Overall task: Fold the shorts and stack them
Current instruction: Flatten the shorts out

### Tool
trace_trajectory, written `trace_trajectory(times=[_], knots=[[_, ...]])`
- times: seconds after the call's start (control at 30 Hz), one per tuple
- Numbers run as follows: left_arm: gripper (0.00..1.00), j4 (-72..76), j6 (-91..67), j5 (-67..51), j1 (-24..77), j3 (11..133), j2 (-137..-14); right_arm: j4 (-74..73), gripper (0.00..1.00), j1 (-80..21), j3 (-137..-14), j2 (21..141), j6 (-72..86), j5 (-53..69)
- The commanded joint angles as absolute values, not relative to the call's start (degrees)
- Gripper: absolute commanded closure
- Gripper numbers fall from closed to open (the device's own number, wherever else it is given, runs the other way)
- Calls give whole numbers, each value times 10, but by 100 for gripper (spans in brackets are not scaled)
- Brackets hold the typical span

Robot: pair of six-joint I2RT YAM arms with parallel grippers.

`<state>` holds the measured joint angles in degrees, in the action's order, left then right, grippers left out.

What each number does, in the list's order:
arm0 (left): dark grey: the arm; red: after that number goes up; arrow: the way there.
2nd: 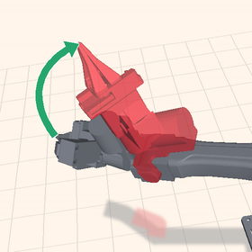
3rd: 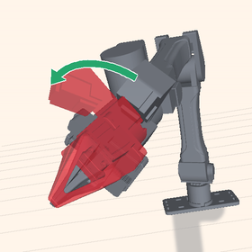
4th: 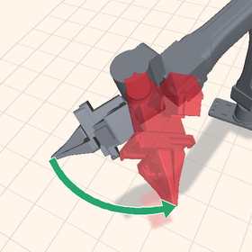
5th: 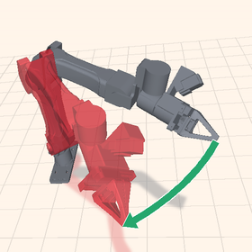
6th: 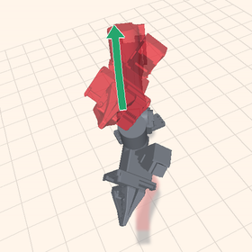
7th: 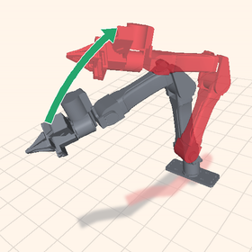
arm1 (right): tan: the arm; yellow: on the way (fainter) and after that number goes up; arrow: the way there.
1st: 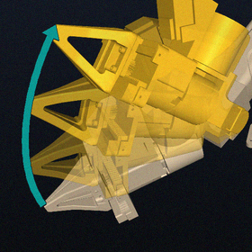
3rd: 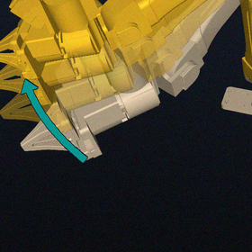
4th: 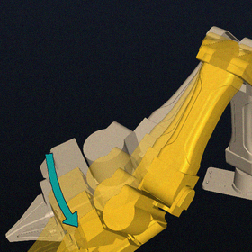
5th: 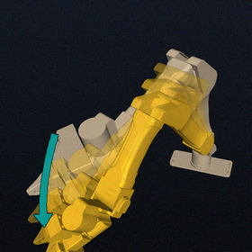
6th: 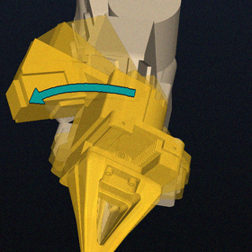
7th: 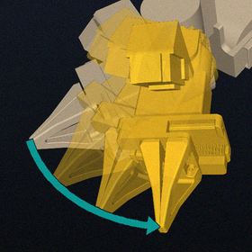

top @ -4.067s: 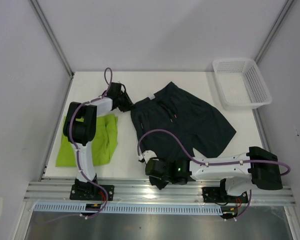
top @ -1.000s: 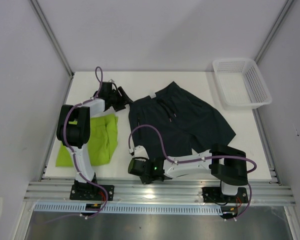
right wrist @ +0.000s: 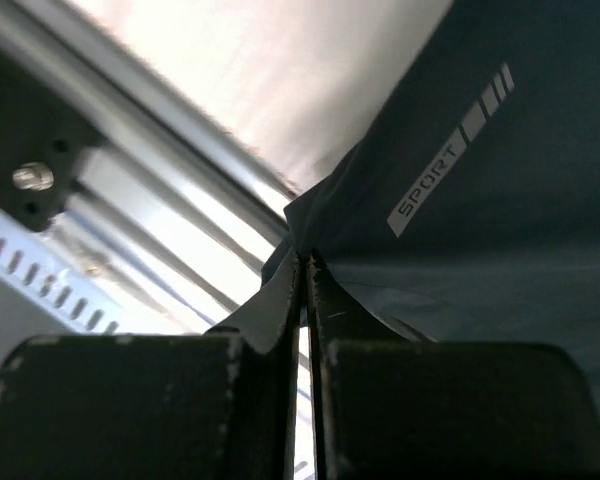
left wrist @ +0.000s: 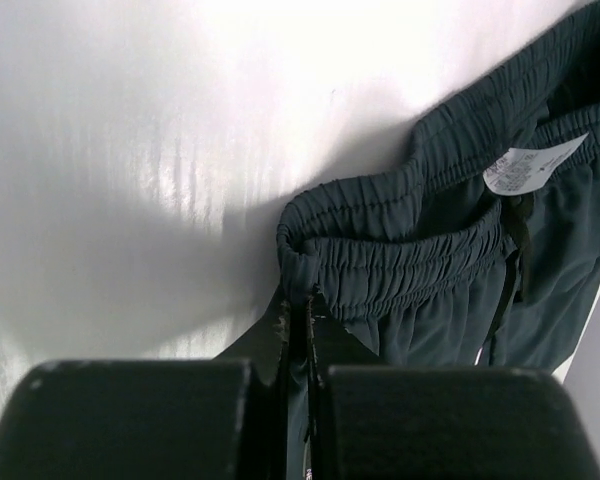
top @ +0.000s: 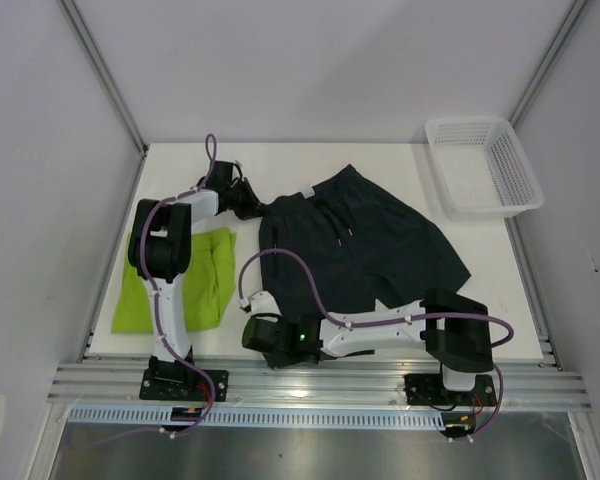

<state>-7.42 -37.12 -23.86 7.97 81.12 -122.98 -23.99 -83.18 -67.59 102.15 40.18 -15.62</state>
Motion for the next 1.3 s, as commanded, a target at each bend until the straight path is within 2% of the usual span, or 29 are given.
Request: trace_trajectory(times=[0.0, 0.2, 0.33, 0.47, 0.83, 1.13, 1.2, 1.27], knots=[[100, -101, -360, -250, 59, 817, -1195, -254, 100, -864, -739, 1044, 361, -150], [100, -142, -357, -247, 2, 761, -1119, -271, 100, -910, -814, 1072, 315, -123], [100, -144, -380, -237, -33, 705, -1041, -319, 100, -947, -885, 1087, 303, -146], [100, -189, -389, -205, -36, 727, -983, -312, 100, -943, -854, 1060, 311, -137], [100, -366, -413, -122, -47, 799, -935, -306, 100, -929, -793, 953, 325, -125], [100, -439, -431, -140, -52, 851, -939, -389, 100, -876, -755, 826, 318, -147], [100, -418, -453, -156, -52, 841, -929, -413, 100, -831, -738, 794, 317, -136], [100, -410, -480, -168, -52, 840, -913, -430, 100, -742, -718, 748, 299, -112]])
